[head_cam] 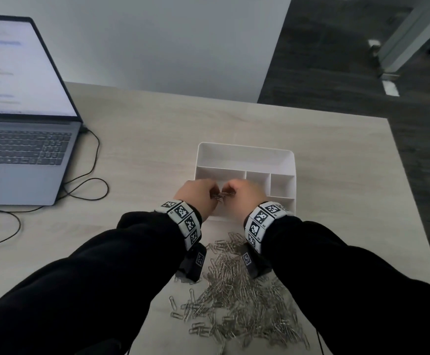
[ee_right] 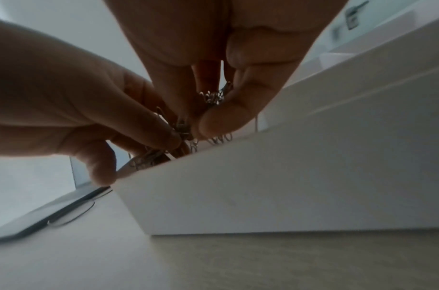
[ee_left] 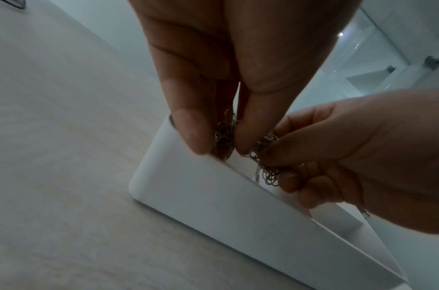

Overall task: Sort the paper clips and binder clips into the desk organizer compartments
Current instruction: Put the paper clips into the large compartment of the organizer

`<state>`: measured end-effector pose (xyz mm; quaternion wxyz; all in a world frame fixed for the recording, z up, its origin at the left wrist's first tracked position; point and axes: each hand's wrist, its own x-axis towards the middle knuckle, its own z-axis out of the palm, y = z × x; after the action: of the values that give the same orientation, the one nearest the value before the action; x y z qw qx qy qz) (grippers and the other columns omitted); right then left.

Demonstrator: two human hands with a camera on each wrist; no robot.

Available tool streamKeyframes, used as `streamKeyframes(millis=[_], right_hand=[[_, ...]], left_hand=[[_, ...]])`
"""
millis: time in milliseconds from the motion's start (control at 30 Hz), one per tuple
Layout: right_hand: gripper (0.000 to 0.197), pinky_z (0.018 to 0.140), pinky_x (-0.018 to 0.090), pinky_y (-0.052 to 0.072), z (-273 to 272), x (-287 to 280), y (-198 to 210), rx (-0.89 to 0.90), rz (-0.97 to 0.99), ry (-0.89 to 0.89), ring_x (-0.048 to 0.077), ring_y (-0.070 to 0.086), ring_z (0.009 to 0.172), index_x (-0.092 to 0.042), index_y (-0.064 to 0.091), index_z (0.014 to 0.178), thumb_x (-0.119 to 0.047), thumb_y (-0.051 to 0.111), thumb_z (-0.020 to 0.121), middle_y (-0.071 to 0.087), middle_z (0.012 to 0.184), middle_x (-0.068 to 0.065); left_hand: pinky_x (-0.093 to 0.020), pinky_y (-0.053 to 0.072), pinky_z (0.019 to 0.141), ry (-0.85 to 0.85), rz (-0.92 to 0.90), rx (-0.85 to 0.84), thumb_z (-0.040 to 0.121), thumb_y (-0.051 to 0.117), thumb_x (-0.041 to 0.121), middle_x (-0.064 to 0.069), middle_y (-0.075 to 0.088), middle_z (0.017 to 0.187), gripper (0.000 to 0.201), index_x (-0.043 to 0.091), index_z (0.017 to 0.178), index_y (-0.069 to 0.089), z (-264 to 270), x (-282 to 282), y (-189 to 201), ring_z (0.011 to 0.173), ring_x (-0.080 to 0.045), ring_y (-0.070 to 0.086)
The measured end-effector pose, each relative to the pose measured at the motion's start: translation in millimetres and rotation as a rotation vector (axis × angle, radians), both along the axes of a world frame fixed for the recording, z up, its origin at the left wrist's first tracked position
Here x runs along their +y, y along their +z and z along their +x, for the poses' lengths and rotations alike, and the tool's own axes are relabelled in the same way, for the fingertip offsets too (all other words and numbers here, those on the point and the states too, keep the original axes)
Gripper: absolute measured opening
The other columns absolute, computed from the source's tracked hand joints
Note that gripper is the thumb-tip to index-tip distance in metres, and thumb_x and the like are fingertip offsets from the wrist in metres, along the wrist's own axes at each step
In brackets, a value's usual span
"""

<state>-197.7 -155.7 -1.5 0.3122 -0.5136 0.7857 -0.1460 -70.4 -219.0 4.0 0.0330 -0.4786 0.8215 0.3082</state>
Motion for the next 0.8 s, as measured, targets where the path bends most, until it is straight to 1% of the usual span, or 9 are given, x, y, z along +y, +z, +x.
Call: streamKeyframes(millis=[133, 233, 333, 433, 500, 567, 633, 700, 800], right_hand=[[0.02, 0.08, 0.029, 0.048, 1.9, -5.3, -5.7, 0.156, 0.074, 0.133, 0.029, 0.064, 0.097, -0.021, 0.067, 0.106, -0.018, 0.058, 0.089, 0.071, 0.102, 0.006], [0.024, 0.083, 0.032, 0.052, 1.7, -1.3, -4.7, 0.134, 0.085, 0.146, 0.028, 0.065, 0.097, -0.022, 0.065, 0.112, -0.024, 0.061, 0.089, 0.071, 0.104, 0.005], [0.035, 0.087, 0.038, 0.053, 1.1, 9.4, 2.9, 0.073, 0.073, 0.165, 0.027, 0.065, 0.1, -0.022, 0.056, 0.126, -0.026, 0.056, 0.092, 0.069, 0.112, 0.005], [0.038, 0.09, 0.035, 0.051, 1.2, 25.7, 13.4, 0.0, -0.039, 0.167, 0.021, 0.063, 0.101, -0.023, 0.053, 0.133, -0.022, 0.054, 0.095, 0.065, 0.123, 0.003], [0.033, 0.083, 0.029, 0.05, 0.9, 44.0, 20.8, -0.053, -0.094, 0.128, 0.008, 0.059, 0.084, -0.025, 0.056, 0.129, -0.024, 0.051, 0.097, 0.062, 0.121, -0.007], [0.032, 0.08, 0.025, 0.054, -1.5, 70.0, 23.2, -0.072, -0.105, 0.073, -0.001, 0.057, 0.079, -0.027, 0.056, 0.128, -0.031, 0.05, 0.097, 0.059, 0.116, -0.014], [0.029, 0.082, 0.024, 0.056, -5.8, 101.2, 17.1, -0.074, -0.063, 0.057, 0.0, 0.059, 0.086, -0.025, 0.058, 0.123, -0.033, 0.051, 0.096, 0.06, 0.109, -0.013], [0.03, 0.092, 0.026, 0.05, -11.1, 131.1, 6.3, -0.023, -0.003, 0.075, 0.006, 0.059, 0.098, -0.024, 0.059, 0.124, -0.034, 0.052, 0.096, 0.062, 0.113, -0.009], [0.05, 0.112, 0.03, 0.027, -19.0, 167.6, -12.5, 0.116, 0.081, 0.096, 0.016, 0.043, 0.13, -0.023, 0.046, 0.14, -0.039, 0.056, 0.093, 0.048, 0.142, -0.002]], left_hand=[[-0.027, 0.046, 0.072, -0.037, 0.008, -0.053, 0.086, 0.06, 0.023, -0.004, 0.071, 0.097, 0.02, 0.021, 0.104, 0.069, -3.4, 2.1, -5.3, 0.092, -0.026, 0.065], [-0.031, 0.052, 0.083, -0.044, 0.055, -0.076, 0.088, 0.06, 0.033, -0.003, 0.071, 0.111, 0.032, 0.026, 0.119, 0.065, 0.1, 5.4, -4.5, 0.102, -0.026, 0.065], [-0.032, 0.051, 0.088, -0.099, 0.018, -0.097, 0.094, 0.05, 0.029, -0.003, 0.067, 0.122, 0.038, 0.025, 0.13, 0.058, 3.7, 12.0, 5.9, 0.107, -0.026, 0.064], [-0.034, 0.05, 0.092, -0.109, -0.003, -0.014, 0.095, 0.051, 0.021, -0.005, 0.065, 0.12, 0.031, 0.017, 0.123, 0.063, 12.9, 26.7, 19.5, 0.104, -0.024, 0.063], [-0.031, 0.051, 0.088, -0.031, -0.005, 0.129, 0.091, 0.059, 0.024, 0.0, 0.061, 0.112, 0.024, 0.021, 0.113, 0.069, 28.9, 36.1, 20.9, 0.093, -0.017, 0.062], [-0.025, 0.05, 0.082, 0.041, 0.001, 0.204, 0.088, 0.063, 0.026, 0.008, 0.058, 0.103, 0.016, 0.027, 0.102, 0.069, 49.6, 46.6, 17.6, 0.082, -0.008, 0.059], [-0.025, 0.05, 0.079, 0.087, 0.034, 0.186, 0.088, 0.063, 0.026, 0.01, 0.058, 0.095, 0.01, 0.028, 0.096, 0.069, 71.4, 61.8, 9.7, 0.078, -0.004, 0.057], [-0.03, 0.051, 0.084, 0.13, 0.052, 0.142, 0.087, 0.063, 0.026, 0.009, 0.059, 0.097, 0.014, 0.029, 0.099, 0.069, 91.1, 78.6, -3.6, 0.083, -0.007, 0.058], [-0.034, 0.043, 0.102, 0.138, 0.088, 0.0, 0.082, 0.064, 0.036, 0.006, 0.05, 0.127, 0.043, 0.031, 0.125, 0.06, 109.3, 101.4, -28.1, 0.117, -0.018, 0.049]])
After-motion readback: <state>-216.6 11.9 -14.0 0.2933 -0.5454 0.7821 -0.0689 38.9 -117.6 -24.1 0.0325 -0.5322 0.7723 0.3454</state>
